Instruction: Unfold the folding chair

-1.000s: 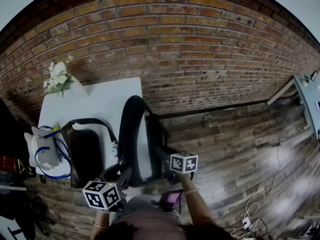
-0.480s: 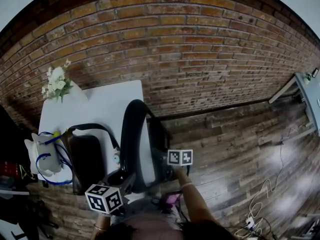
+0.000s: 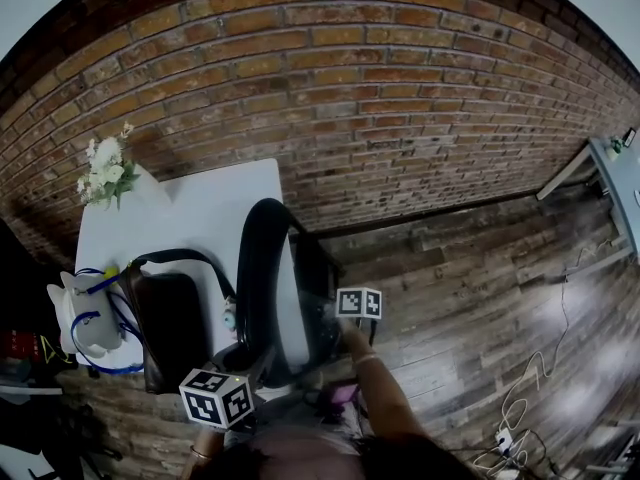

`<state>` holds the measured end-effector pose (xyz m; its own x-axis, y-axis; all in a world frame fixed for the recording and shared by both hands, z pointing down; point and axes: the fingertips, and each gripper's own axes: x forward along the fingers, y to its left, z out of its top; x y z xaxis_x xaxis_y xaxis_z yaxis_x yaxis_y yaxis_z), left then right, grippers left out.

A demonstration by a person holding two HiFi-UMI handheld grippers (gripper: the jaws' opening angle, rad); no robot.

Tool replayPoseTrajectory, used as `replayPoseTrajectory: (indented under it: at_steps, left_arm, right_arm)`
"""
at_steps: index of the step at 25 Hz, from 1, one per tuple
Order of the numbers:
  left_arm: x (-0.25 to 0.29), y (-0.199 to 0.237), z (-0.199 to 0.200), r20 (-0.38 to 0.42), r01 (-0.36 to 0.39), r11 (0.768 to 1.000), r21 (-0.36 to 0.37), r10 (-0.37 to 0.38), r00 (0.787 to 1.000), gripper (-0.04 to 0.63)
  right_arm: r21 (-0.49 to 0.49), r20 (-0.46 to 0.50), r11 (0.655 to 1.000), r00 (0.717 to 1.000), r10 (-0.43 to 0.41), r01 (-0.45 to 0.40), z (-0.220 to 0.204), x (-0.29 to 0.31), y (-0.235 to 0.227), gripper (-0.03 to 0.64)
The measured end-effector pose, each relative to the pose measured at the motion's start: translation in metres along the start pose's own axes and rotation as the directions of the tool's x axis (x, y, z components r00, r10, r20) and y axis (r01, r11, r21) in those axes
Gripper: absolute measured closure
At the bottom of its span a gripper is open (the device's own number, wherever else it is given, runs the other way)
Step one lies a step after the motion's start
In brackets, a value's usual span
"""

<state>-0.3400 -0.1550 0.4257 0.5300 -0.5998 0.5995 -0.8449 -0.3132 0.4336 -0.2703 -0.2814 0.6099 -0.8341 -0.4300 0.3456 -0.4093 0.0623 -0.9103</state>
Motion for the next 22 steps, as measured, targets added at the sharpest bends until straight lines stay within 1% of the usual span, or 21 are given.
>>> replayPoseTrajectory:
  at_steps: [5, 8, 11, 15, 18, 22]
  left_arm:
    - [0.000, 0.002, 0.000, 0.009, -0.031, 1.000, -0.003, 0.031, 0.999, 0.488]
    - [0.000, 0.001, 0.000, 0.009, -0.038, 0.999, -0.008, 0.038, 0.999, 0.491]
    - [0.001, -0.001, 0.000, 0.009, -0.042, 0.999, -0.002, 0.042, 0.999, 0.489]
    - [0.005, -0.013, 0.000, 0.005, -0.041, 0.999, 0.026, 0.040, 0.999, 0.485]
    - [0.006, -0.017, 0.001, 0.006, -0.054, 0.998, 0.020, 0.053, 0.999, 0.485]
    - [0.010, -0.023, 0.001, 0.003, -0.067, 0.998, 0.014, 0.067, 0.998, 0.488]
  right_arm:
    - [0.061, -0.012, 0.995, 0.997, 0.074, -0.073, -0.002, 0.002, 0.001, 0.459]
    - [0.072, -0.020, 0.993, 0.995, 0.097, -0.095, -0.002, 0.002, 0.001, 0.466]
    - [0.065, -0.029, 0.993, 0.995, 0.100, -0.098, -0.002, 0.002, 0.002, 0.472]
    - [0.055, -0.045, 0.993, 0.993, 0.105, -0.103, -0.002, 0.000, 0.004, 0.477]
    - [0.057, -0.060, 0.992, 0.992, 0.114, -0.111, -0.004, -0.003, 0.004, 0.477]
    - [0.035, -0.083, 0.994, 0.991, 0.108, -0.105, -0.005, -0.010, 0.002, 0.477]
